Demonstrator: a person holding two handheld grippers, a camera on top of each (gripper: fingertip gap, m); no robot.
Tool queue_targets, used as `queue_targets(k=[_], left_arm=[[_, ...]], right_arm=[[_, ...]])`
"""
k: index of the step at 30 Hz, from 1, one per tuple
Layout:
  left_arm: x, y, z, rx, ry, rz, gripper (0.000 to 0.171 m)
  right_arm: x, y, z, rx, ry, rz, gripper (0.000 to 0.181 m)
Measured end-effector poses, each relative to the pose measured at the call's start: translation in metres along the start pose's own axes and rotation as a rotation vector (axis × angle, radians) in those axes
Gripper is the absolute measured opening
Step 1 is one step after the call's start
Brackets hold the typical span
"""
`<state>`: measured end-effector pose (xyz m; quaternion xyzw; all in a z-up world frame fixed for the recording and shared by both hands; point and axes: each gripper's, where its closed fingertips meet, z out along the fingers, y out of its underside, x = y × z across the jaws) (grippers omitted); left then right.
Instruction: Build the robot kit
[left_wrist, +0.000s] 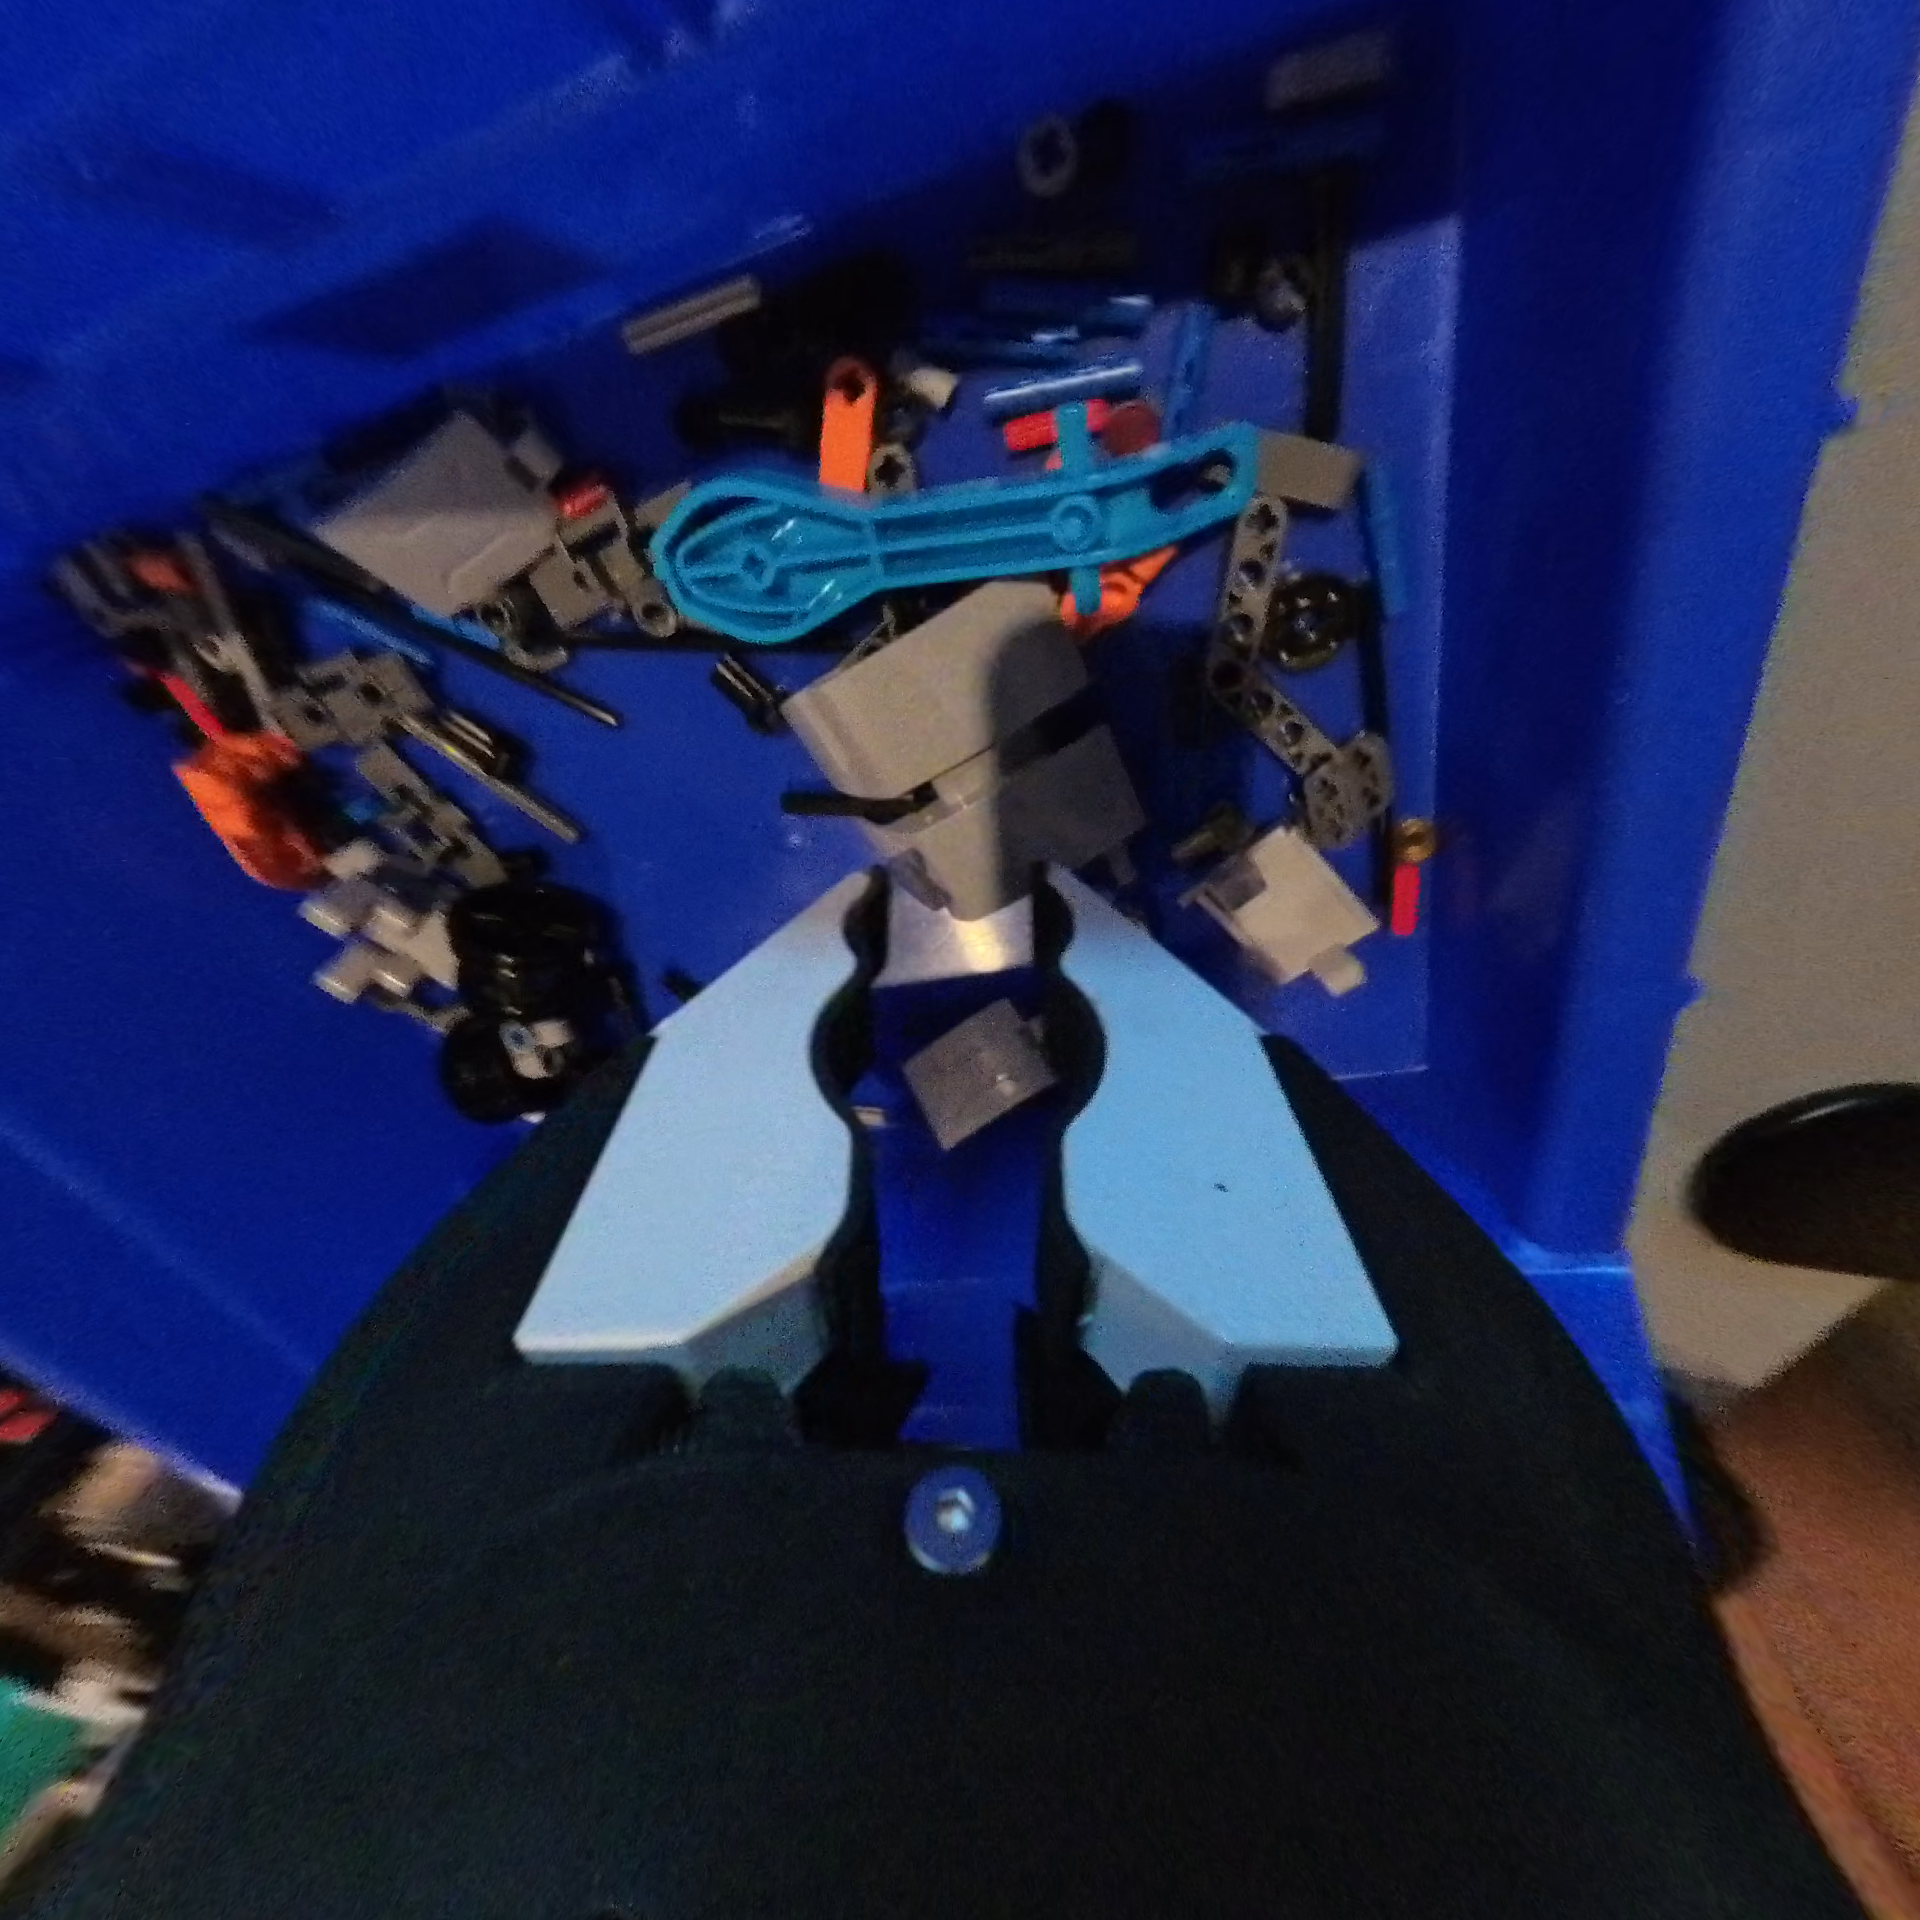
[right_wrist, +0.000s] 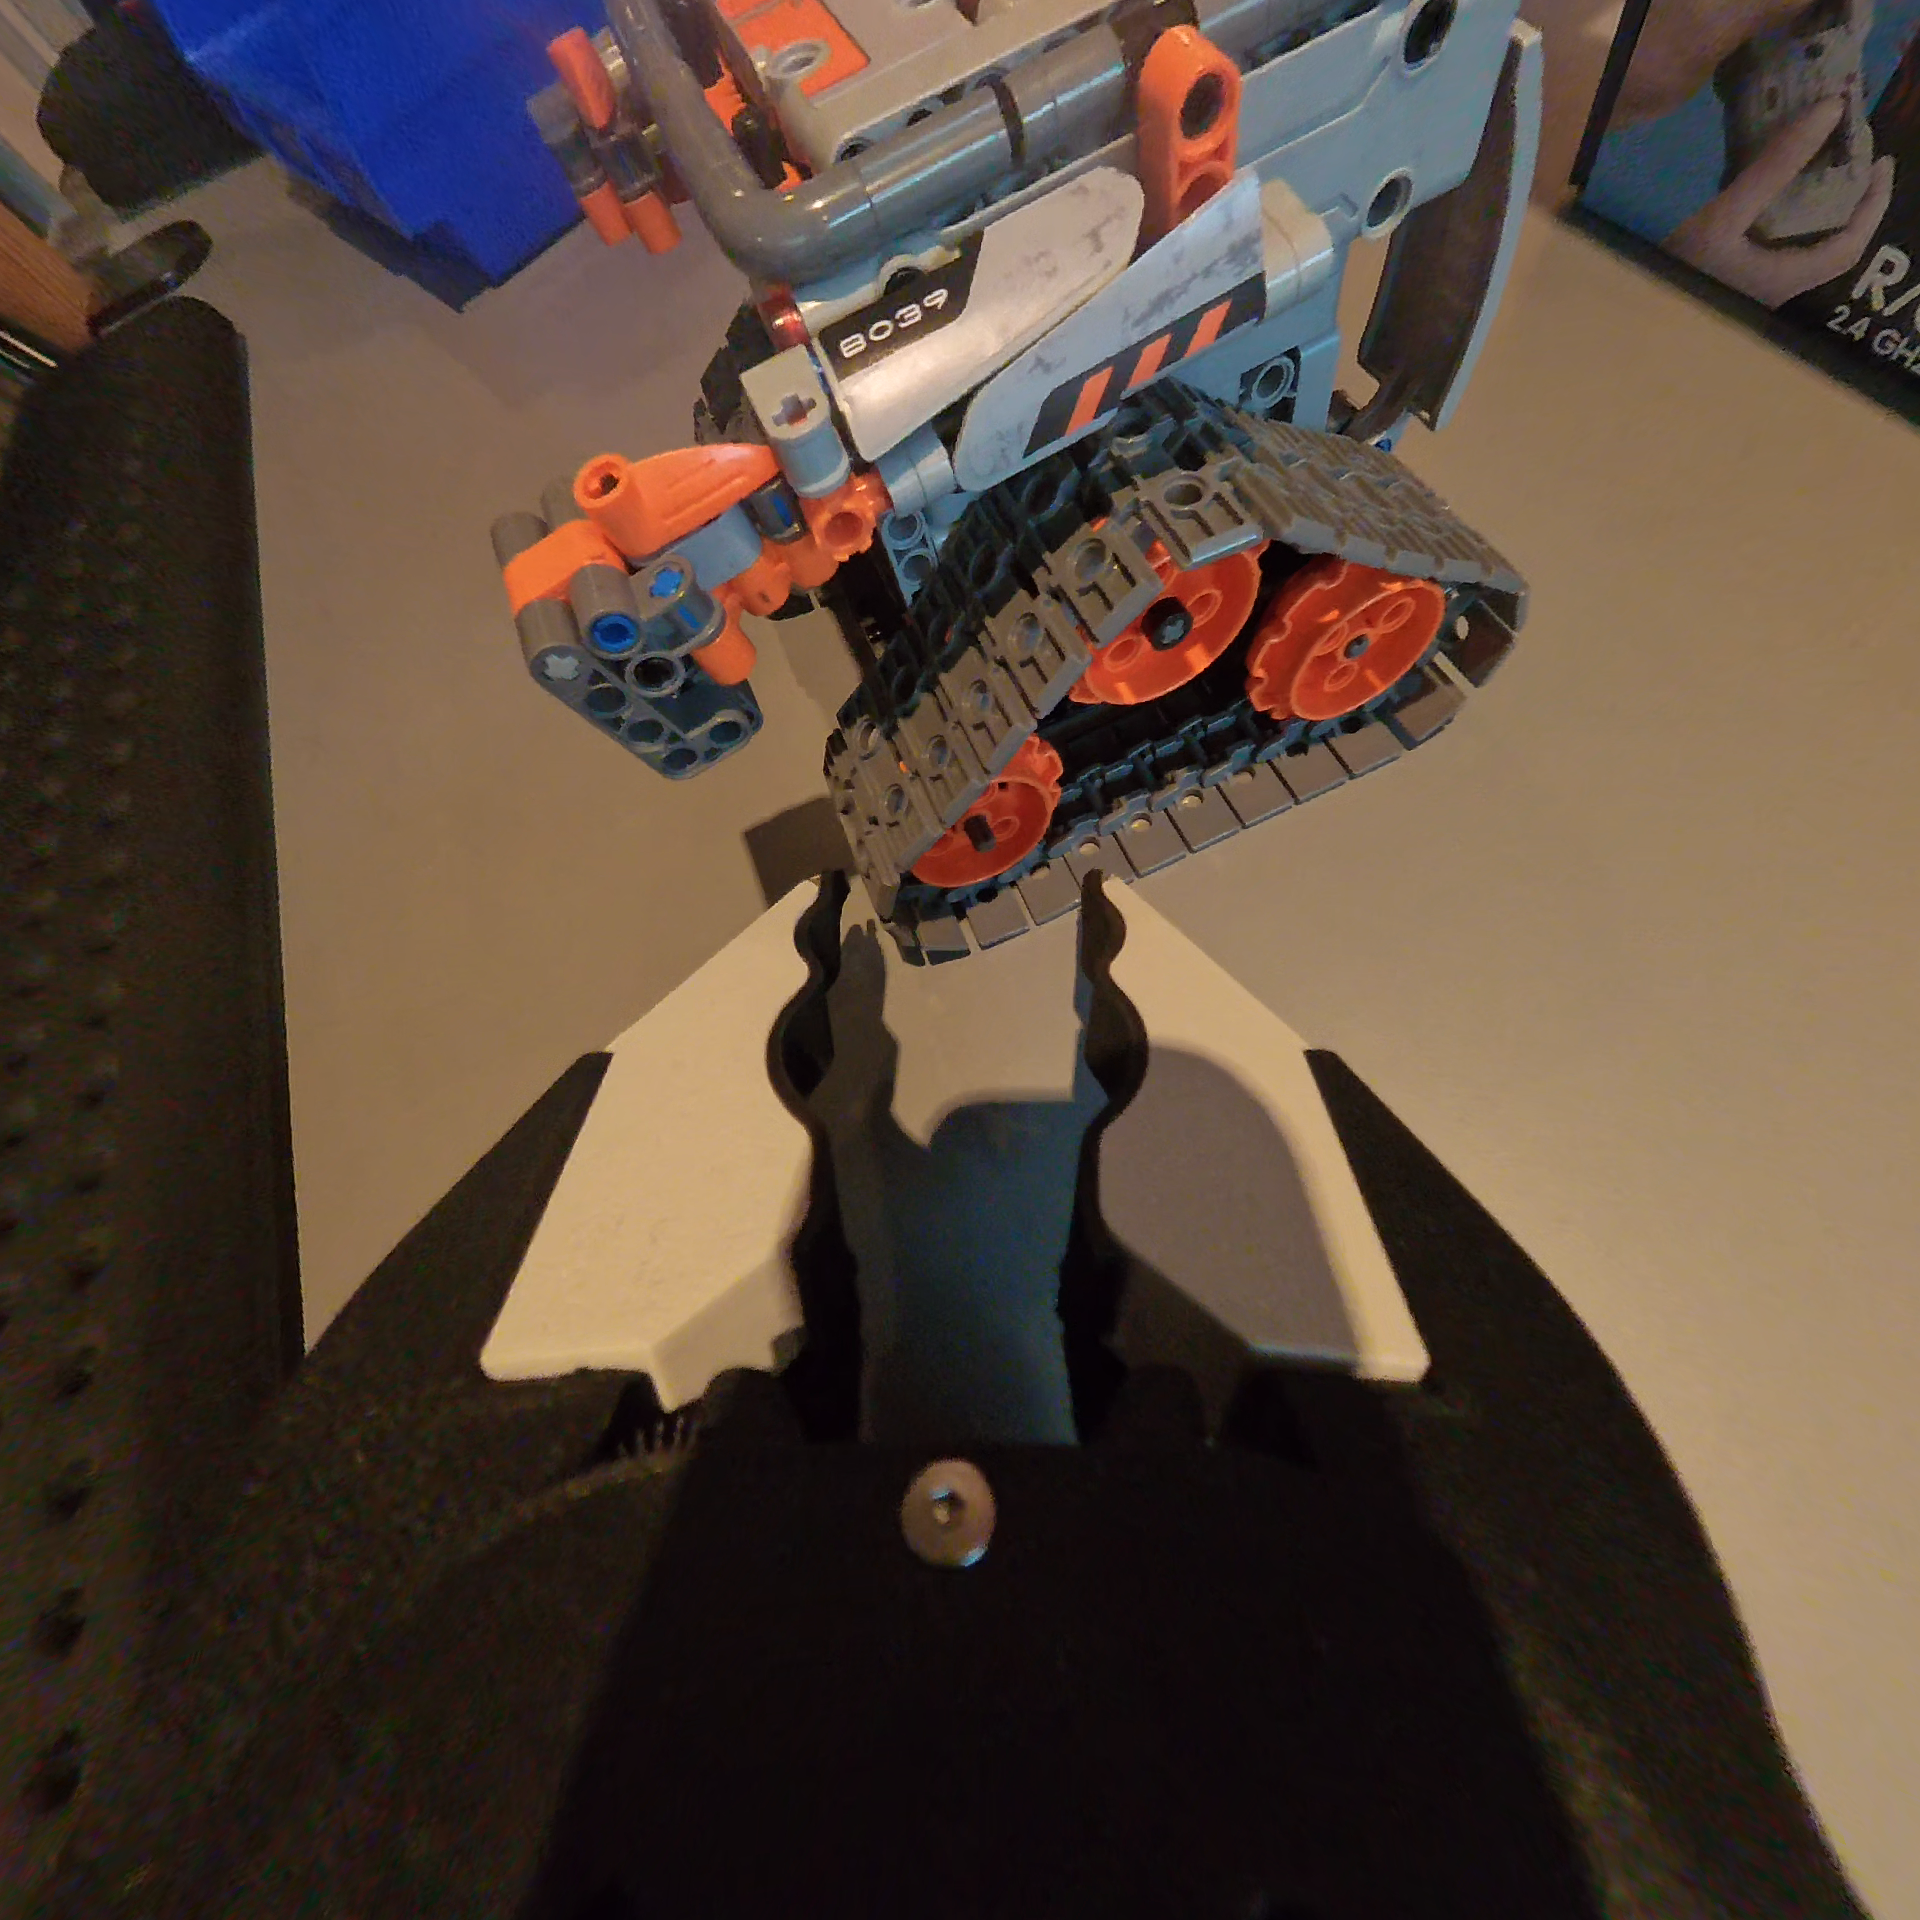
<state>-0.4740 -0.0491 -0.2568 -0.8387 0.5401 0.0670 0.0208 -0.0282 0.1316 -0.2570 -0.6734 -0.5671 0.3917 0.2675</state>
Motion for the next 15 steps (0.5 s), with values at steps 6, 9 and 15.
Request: queue_targets(k=[6, 9, 15], left_arm=[[0.006, 0.002, 0.007, 0.006, -0.067, 0.188, 0.041], [0.008, -0.005, 0.016, 0.025, -0.102, 0.288, 0.043], [0.001, -0.004, 0.017, 0.0, -0.139, 0.347, 0.036]], right_arm=[[0.0, 0.0, 0.0, -0.002, -0.001, 0.002, 0.044], [0.0, 0.0, 0.0, 0.0, 0.002, 0.002, 0.044], [0.0, 0.0, 0.0, 0.001, 0.004, 0.004, 0.044]])
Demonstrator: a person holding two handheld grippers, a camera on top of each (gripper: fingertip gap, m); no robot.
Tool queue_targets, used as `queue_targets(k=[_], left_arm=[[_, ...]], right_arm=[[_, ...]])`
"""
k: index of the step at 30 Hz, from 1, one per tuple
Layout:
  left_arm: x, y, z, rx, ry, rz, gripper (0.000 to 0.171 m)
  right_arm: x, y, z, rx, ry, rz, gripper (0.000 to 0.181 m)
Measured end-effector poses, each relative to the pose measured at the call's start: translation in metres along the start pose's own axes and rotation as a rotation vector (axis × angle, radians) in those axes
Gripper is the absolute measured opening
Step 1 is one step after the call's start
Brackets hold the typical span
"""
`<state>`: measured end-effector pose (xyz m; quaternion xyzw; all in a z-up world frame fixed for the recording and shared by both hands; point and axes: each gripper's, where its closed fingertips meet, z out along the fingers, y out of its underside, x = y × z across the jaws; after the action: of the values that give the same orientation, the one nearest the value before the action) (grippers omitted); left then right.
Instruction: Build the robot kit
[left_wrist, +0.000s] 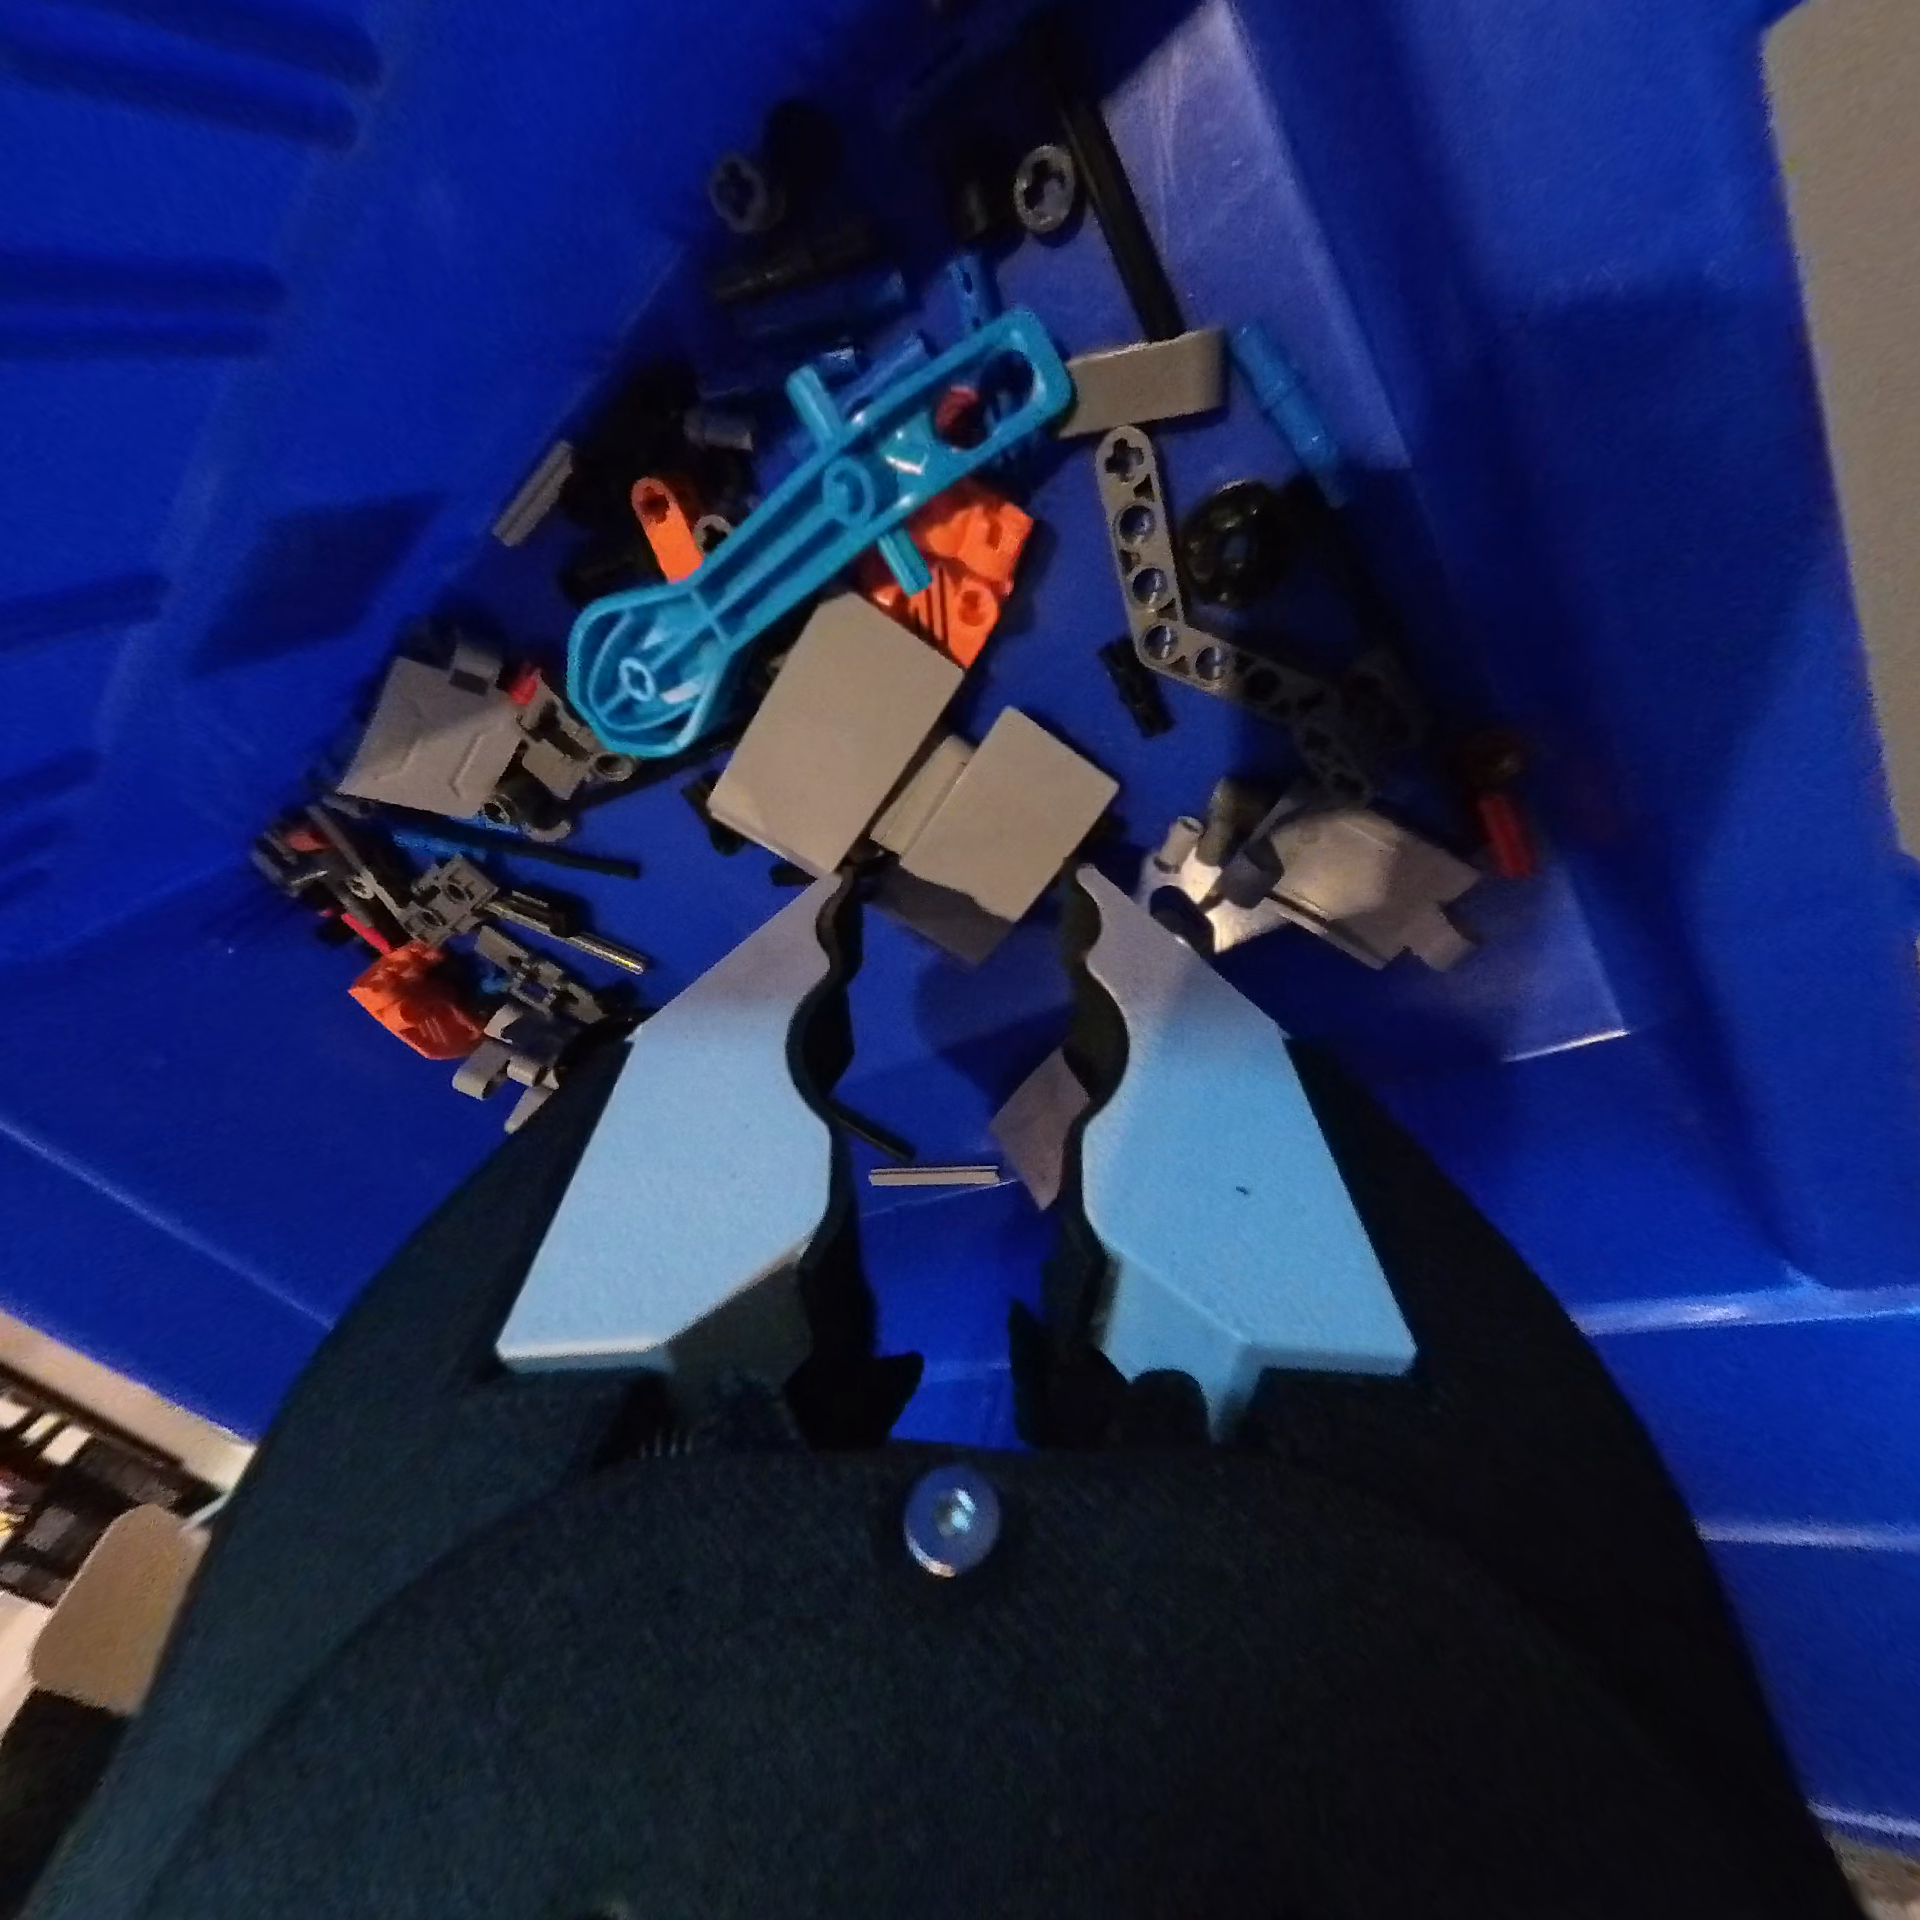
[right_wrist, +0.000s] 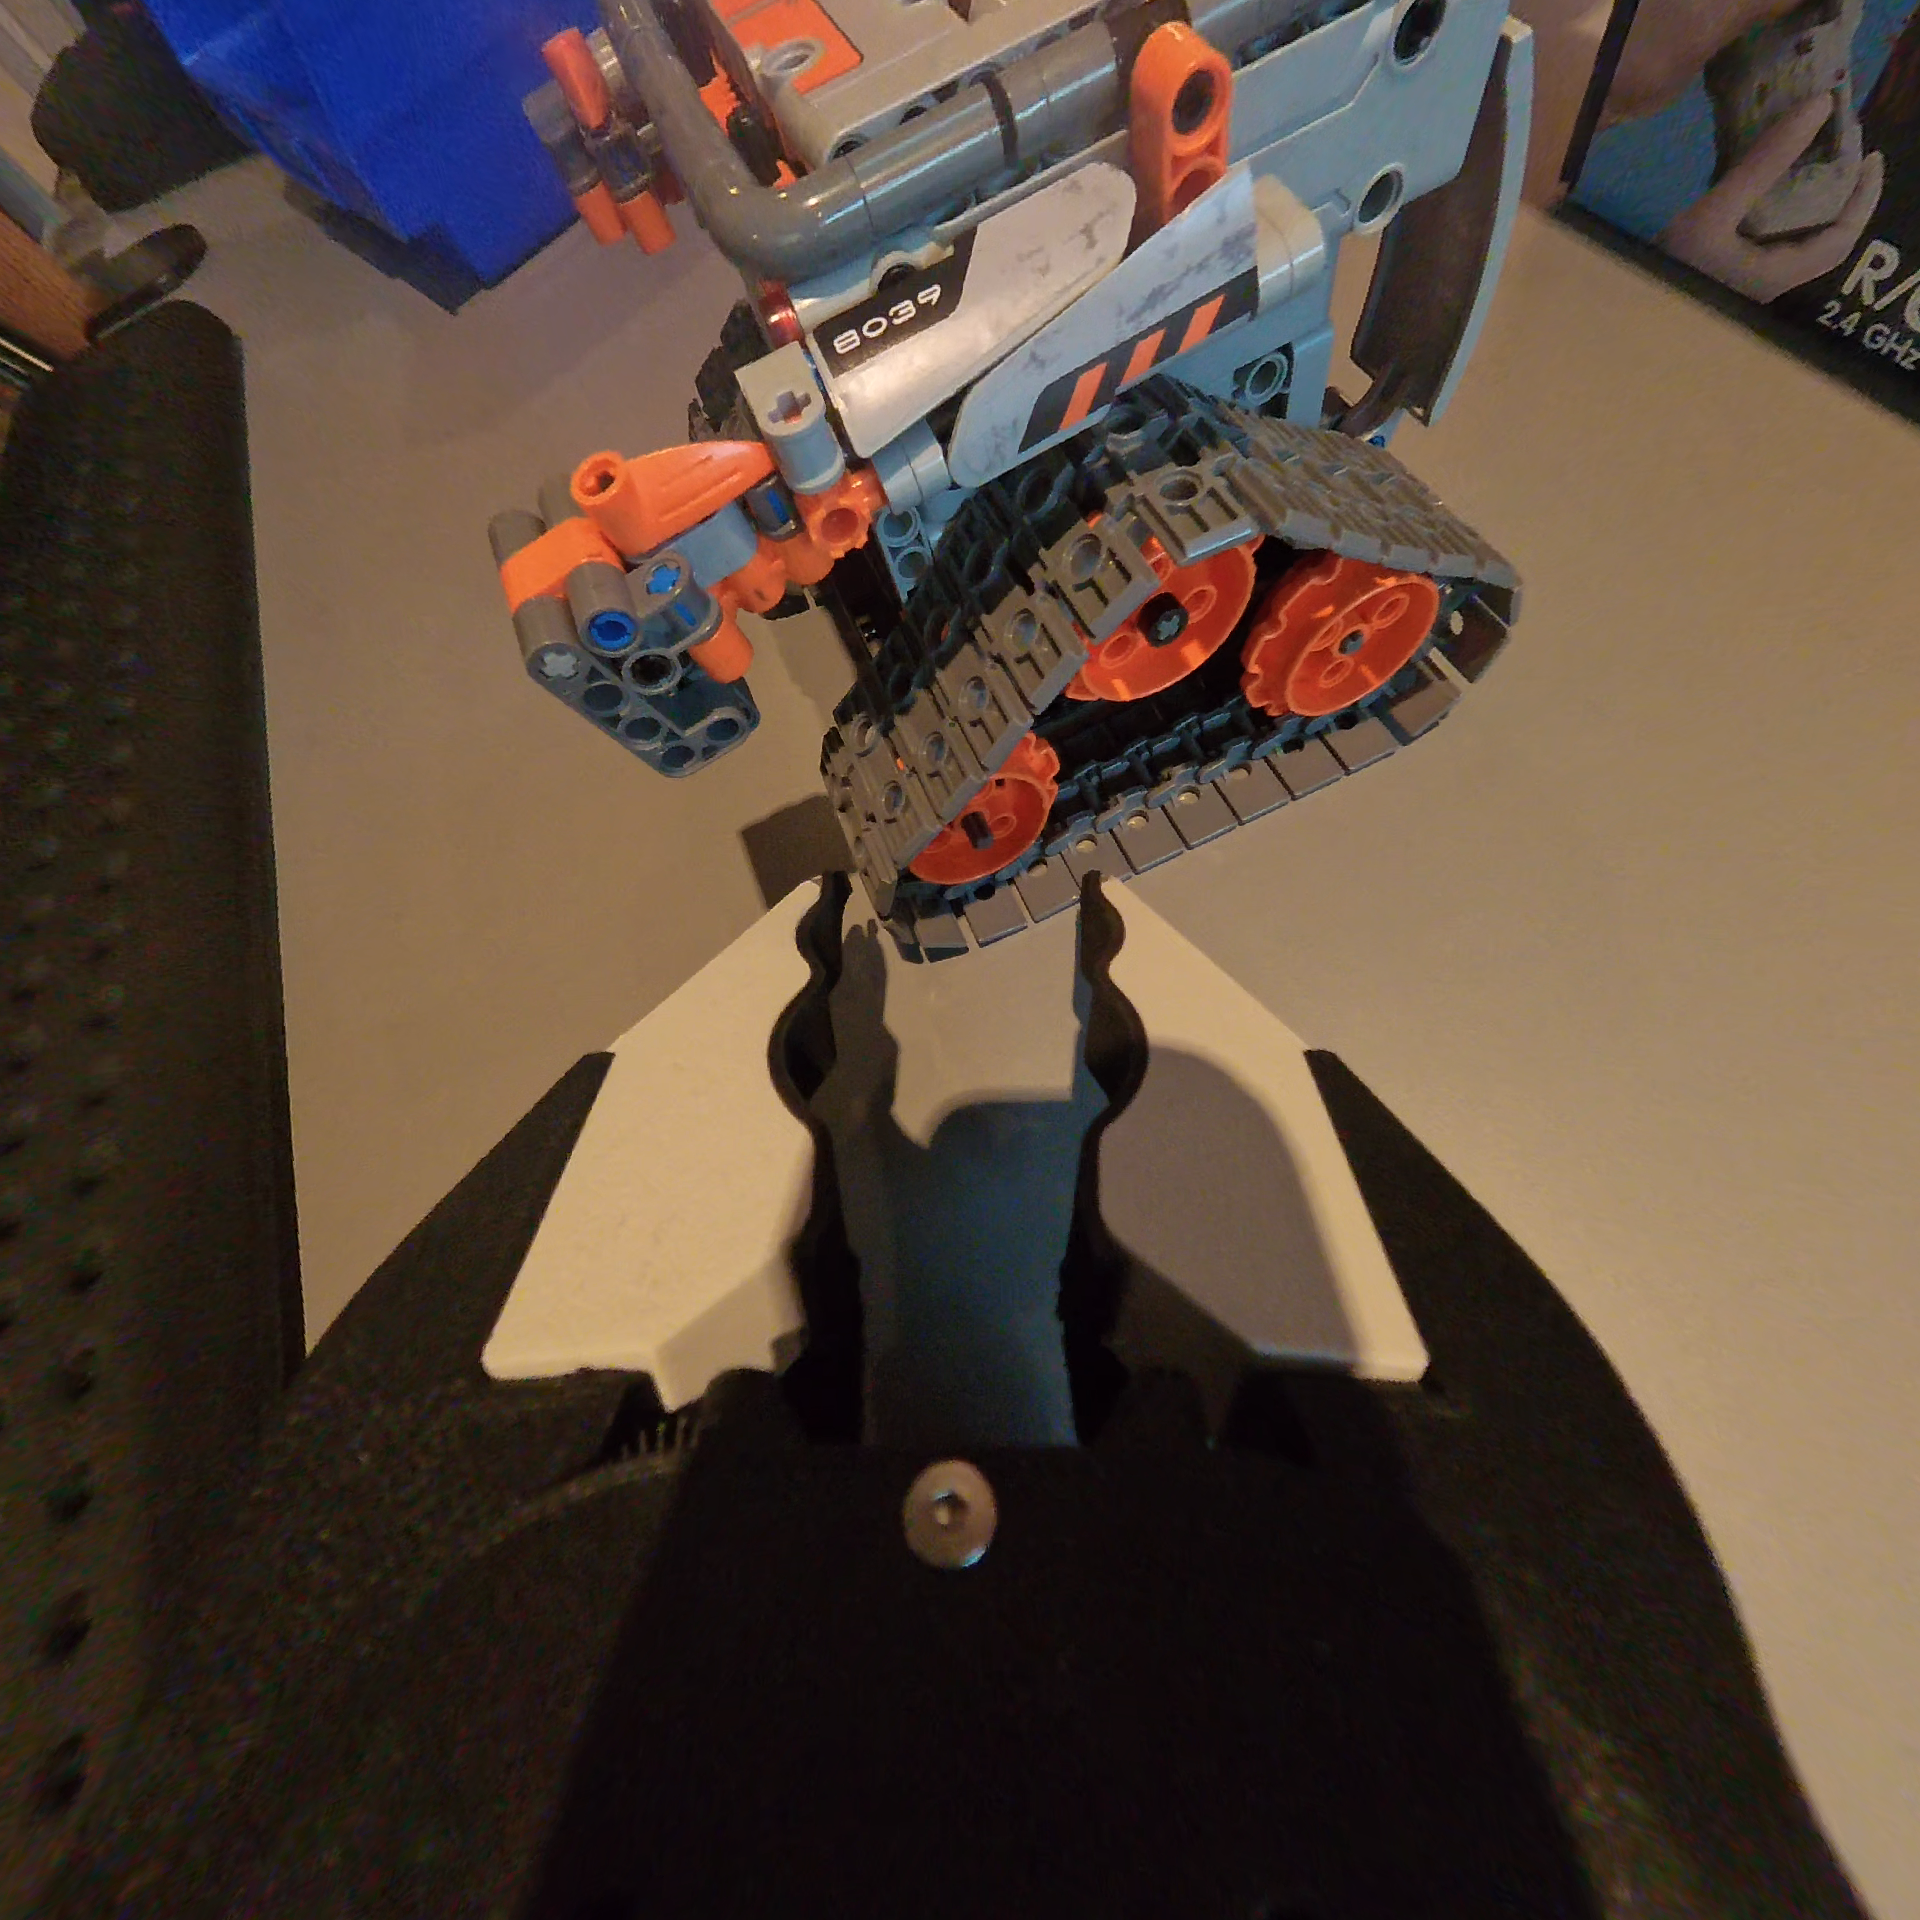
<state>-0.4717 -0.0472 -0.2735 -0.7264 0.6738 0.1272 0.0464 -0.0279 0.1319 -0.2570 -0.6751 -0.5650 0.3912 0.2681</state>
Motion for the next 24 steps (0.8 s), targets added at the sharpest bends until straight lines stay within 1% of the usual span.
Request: queue_targets(k=[3, 7, 9, 11, 14, 16, 19, 21, 23, 24], left_arm=[[0.002, -0.001, -0.002, 0.021, 0.003, -0.023, 0.034], [0.002, -0.011, -0.008, 0.131, 0.023, -0.121, 0.034], [0.001, -0.016, -0.013, 0.205, 0.04, -0.186, 0.034], [-0.003, -0.016, -0.018, 0.25, 0.036, -0.225, 0.033], [-0.008, -0.02, -0.03, 0.326, 0.038, -0.282, 0.033], [-0.01, -0.027, -0.042, 0.406, 0.053, -0.319, 0.033], [-0.018, -0.041, -0.07, 0.571, 0.067, -0.369, 0.033], [-0.024, -0.052, -0.092, 0.697, 0.075, -0.397, 0.033], [-0.029, -0.064, -0.114, 0.819, 0.093, -0.409, 0.032], [-0.03, -0.069, -0.123, 0.864, 0.1, -0.406, 0.033]], right_arm=[[-0.001, 0.0, 0.0, 0.0, -0.004, 0.0, 0.044], [-0.001, 0.0, 0.0, 0.0, -0.007, -0.001, 0.044], [-0.001, 0.0, 0.0, 0.002, -0.006, -0.003, 0.044], [-0.002, -0.001, -0.001, 0.007, -0.006, -0.01, 0.045], [-0.002, 0.0, -0.002, 0.007, 0.008, -0.028, 0.044], [-0.002, 0.002, -0.002, -0.003, 0.029, -0.061, 0.041], [0.012, 0.007, -0.01, -0.072, 0.159, -0.143, 0.04], [0.014, -0.007, -0.022, -0.053, 0.262, -0.226, 0.037], [0.007, -0.023, -0.033, -0.048, 0.315, -0.274, 0.031], [0.005, -0.031, -0.039, -0.043, 0.364, -0.31, 0.031]])
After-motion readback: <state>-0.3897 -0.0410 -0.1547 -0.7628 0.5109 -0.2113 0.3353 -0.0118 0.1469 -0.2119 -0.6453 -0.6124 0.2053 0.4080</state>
